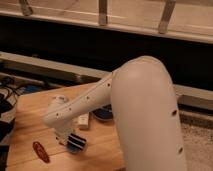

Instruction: Place the eraser on the white sponge

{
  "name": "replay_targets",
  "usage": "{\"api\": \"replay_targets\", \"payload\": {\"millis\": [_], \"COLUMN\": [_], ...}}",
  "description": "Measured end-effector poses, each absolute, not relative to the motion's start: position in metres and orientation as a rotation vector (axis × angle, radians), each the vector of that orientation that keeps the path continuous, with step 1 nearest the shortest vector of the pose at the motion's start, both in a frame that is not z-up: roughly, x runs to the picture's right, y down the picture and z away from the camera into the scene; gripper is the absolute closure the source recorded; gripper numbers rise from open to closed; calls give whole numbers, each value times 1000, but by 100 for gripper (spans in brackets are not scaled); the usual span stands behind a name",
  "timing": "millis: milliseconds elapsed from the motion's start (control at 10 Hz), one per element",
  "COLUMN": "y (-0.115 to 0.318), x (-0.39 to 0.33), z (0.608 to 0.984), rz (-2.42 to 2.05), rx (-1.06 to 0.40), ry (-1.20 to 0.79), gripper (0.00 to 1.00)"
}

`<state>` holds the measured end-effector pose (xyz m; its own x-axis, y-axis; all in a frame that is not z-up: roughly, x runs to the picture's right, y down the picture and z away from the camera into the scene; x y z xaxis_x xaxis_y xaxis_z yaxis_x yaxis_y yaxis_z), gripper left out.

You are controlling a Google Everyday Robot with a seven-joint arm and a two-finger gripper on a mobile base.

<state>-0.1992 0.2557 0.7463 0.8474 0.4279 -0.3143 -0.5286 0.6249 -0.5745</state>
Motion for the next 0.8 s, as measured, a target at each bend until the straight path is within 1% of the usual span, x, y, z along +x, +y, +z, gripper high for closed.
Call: {"api": "replay_targets", "payload": {"millis": [100, 200, 800], "y": [256, 257, 262], "x": [-199, -199, -200], "z": [746, 746, 744], "rz": [548, 545, 526], "rx": [-707, -707, -710], "ry": [153, 154, 153], "gripper": [79, 78, 78]}}
